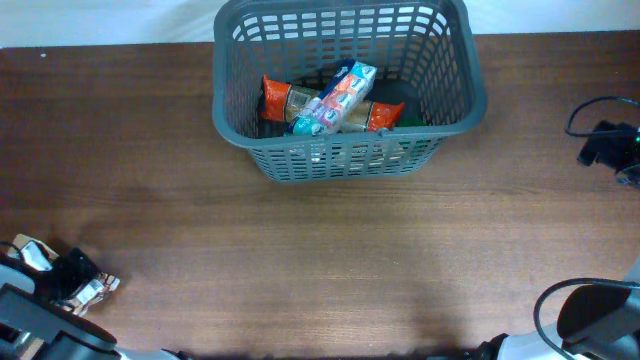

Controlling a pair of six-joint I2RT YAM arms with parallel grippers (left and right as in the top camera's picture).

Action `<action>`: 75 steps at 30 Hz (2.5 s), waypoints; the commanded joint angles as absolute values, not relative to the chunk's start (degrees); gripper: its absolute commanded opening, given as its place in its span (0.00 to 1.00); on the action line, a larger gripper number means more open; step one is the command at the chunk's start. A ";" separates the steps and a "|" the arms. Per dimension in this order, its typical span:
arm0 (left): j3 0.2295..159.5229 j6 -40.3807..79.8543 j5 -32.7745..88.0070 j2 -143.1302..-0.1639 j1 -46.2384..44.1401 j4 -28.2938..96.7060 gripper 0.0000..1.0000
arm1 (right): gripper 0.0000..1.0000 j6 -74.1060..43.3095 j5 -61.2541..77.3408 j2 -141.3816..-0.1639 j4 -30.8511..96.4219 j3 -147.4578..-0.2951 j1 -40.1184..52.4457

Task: Pack container
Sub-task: 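Lift the snack bag with the left gripper and carry it into the basket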

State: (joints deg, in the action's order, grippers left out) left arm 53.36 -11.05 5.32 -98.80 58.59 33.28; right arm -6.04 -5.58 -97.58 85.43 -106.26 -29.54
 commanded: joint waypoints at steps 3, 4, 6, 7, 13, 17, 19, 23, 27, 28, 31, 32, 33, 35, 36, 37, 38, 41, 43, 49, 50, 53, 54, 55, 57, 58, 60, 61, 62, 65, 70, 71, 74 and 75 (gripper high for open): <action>53.17 -10.31 6.66 -100.66 58.78 31.51 0.99 | 0.99 -6.72 -6.50 -96.86 85.41 -106.06 -29.65; 53.17 -10.31 6.66 -100.66 58.78 31.44 0.99 | 0.99 -6.72 -6.50 -96.86 85.41 -106.06 -29.67; 53.17 -10.28 6.66 -100.66 58.78 31.24 0.99 | 0.99 -6.72 -6.50 -96.84 85.41 -106.06 -29.65; 53.17 -10.28 6.68 -100.66 58.78 31.18 0.99 | 0.99 -6.72 -6.50 -96.84 85.41 -106.06 -29.67; 53.17 -10.26 6.70 -100.68 58.78 31.20 0.92 | 0.99 -6.72 -6.50 -96.86 85.41 -106.06 -29.67; 53.19 -10.26 6.70 -100.66 58.78 31.05 0.76 | 0.99 -6.72 -6.50 -96.86 85.41 -106.06 -29.65; 53.19 -10.15 6.70 -100.66 58.78 31.05 0.63 | 0.99 -6.72 -6.50 -96.84 85.41 -106.06 -29.67; 53.21 -9.67 6.70 -100.66 58.78 31.03 0.43 | 0.99 -6.72 -6.50 -96.86 85.41 -106.06 -29.67; 53.65 -9.67 6.70 -100.62 58.78 31.22 0.36 | 0.99 -6.72 -6.50 -96.86 85.41 -106.06 -29.65; 53.87 -9.67 6.74 -100.60 58.78 31.35 0.28 | 0.99 -6.72 -6.50 -96.84 85.43 -106.06 -29.65; 55.27 -9.67 8.64 -100.60 58.76 31.73 0.02 | 0.99 -6.72 -6.50 -96.86 85.41 -106.06 -29.67; 55.96 -9.69 9.96 -100.60 58.76 31.75 0.02 | 0.99 -6.72 -6.50 -96.86 85.41 -106.06 -29.67; 57.12 -9.67 12.10 -100.60 58.76 31.86 0.02 | 0.99 -6.72 -6.50 -96.86 85.41 -106.06 -29.67; 59.96 -9.69 16.84 -100.49 58.67 32.75 0.02 | 0.99 -6.72 -6.50 -96.86 85.41 -106.06 -29.65; 61.95 -9.69 19.51 -100.38 58.65 33.74 0.02 | 0.99 -6.72 -6.50 -96.86 85.41 -106.06 -29.67; 64.18 -9.67 22.22 -100.33 58.61 34.83 0.02 | 0.99 -6.72 -6.50 -96.86 85.41 -106.06 -29.65; 66.17 -9.69 24.75 -100.27 58.61 35.66 0.02 | 0.99 -6.72 -6.50 -96.86 85.41 -106.06 -29.67; 75.02 -9.56 35.46 -99.98 58.11 38.81 0.02 | 0.99 -6.72 -6.50 -96.86 85.41 -106.06 -29.65; 80.97 -7.70 41.82 -99.81 57.10 40.38 0.02 | 0.99 -6.72 -6.50 -96.86 85.43 -106.06 -29.65; 97.97 -6.83 61.58 -98.41 50.06 41.28 0.02 | 0.99 -6.72 -6.50 -96.86 85.41 -106.06 -29.67; 100.95 -6.33 62.26 -97.84 47.79 41.25 0.02 | 0.99 -6.72 -6.50 -96.86 85.43 -106.06 -29.67; 109.03 -5.58 61.67 -95.85 40.16 41.19 0.02 | 0.99 -6.72 -6.50 -96.86 85.43 -106.06 -29.67; 111.83 -5.58 60.97 -95.26 37.23 41.17 0.02 | 0.99 -6.72 -6.50 -96.86 85.41 -106.06 -29.65; 114.10 -5.58 60.10 -94.89 34.76 41.10 0.02 | 0.99 -6.72 -6.50 -96.86 85.43 -106.06 -29.67; 119.42 -5.61 57.19 -94.24 28.25 40.80 0.02 | 0.99 -6.72 -6.50 -96.86 85.41 -106.06 -29.65; 121.97 -5.61 55.11 -94.11 24.67 40.73 0.02 | 0.99 -6.72 -6.50 -96.86 85.41 -106.06 -29.67; 126.19 -5.63 50.54 -94.11 17.91 40.73 0.02 | 0.99 -6.72 -6.50 -96.86 85.41 -106.06 -29.67; 127.85 -5.65 47.70 -94.11 14.17 40.60 0.02 | 0.99 -6.72 -6.50 -96.86 85.43 -106.06 -29.65; 128.90 -5.65 45.06 -94.11 10.66 40.42 0.02 | 0.99 -6.72 -6.50 -96.86 85.41 -106.06 -29.65; 129.69 -7.51 39.27 -94.24 0.25 39.48 0.02 | 0.99 -6.72 -6.50 -96.86 85.41 -106.06 -29.65; 129.47 -10.20 32.23 -97.45 -11.53 40.14 0.02 | 0.99 -6.72 -6.50 -96.86 85.41 -106.06 -29.67; 129.47 -10.22 31.03 -98.54 -13.17 40.34 0.02 | 0.99 -6.72 -6.50 -96.86 85.41 -106.06 -29.65; 129.47 -10.39 28.60 -102.52 -16.64 41.01 0.02 | 0.99 -6.72 -6.50 -96.86 85.41 -106.06 -29.67; 129.47 -10.41 28.40 -103.94 -17.30 41.17 0.02 | 0.99 -6.72 -6.50 -96.86 85.41 -106.06 -29.67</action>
State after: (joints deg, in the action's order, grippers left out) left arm 129.45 -8.97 33.69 -99.39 -15.57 40.69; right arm -6.07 -5.61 -97.56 85.43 -106.26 -29.54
